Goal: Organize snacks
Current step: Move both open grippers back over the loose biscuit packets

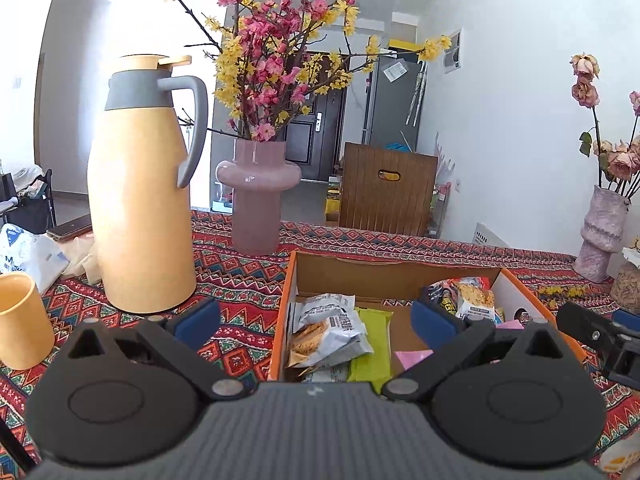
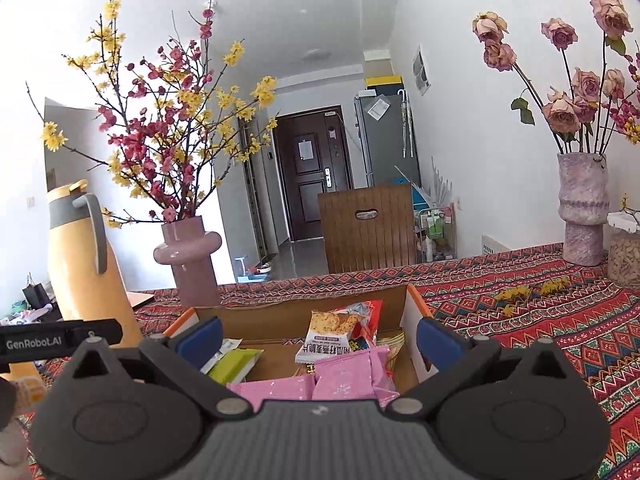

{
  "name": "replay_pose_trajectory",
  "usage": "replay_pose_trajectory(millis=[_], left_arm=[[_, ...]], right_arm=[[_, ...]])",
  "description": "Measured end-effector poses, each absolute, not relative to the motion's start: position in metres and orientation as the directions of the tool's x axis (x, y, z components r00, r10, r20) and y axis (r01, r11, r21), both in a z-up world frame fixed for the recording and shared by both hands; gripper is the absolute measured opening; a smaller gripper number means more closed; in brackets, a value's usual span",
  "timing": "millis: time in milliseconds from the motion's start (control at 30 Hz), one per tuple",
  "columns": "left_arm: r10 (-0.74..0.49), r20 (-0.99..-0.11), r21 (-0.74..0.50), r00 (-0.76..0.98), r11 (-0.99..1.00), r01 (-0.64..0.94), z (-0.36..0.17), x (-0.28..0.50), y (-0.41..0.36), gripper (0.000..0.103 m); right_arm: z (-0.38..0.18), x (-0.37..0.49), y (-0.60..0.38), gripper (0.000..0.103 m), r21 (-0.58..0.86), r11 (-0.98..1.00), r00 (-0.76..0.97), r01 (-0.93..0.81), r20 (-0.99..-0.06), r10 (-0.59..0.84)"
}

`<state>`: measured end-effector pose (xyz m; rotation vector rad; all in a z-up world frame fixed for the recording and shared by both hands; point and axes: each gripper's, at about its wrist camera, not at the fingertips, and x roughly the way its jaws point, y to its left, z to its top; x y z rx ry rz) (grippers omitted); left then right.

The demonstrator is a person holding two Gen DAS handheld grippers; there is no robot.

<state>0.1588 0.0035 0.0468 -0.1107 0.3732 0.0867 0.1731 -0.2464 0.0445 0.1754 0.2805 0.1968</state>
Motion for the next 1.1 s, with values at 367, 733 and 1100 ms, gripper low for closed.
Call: replay_pose_trajectory(millis=[367,733,1100], left_arm=[[0.066,-0.442,-0.048,0.894,0.994,-0.097,0.02,0.13,0.019,0.103],[0.063,-0.507,-0.044,0.86,0.994,-0.098,-0.024,0.135,0.025,0.103],[0.031,-0.496,-0.077,0.867,0.994,-0.079,-0.025,0.133,0.028,0.103]], right_arm=[[0.023,0.149,-0.251,0.103,0.182,0.968,0.912,-0.174,-0.341,0.228],[-0.007,0.142,-0.251,0.103,0.178,0.972,0.872,-0.15,-0.441,0.215],[-0.018,0.148,-0.24,0.103,0.144,0.979,0.844,-0.143,-0.499,0.196]])
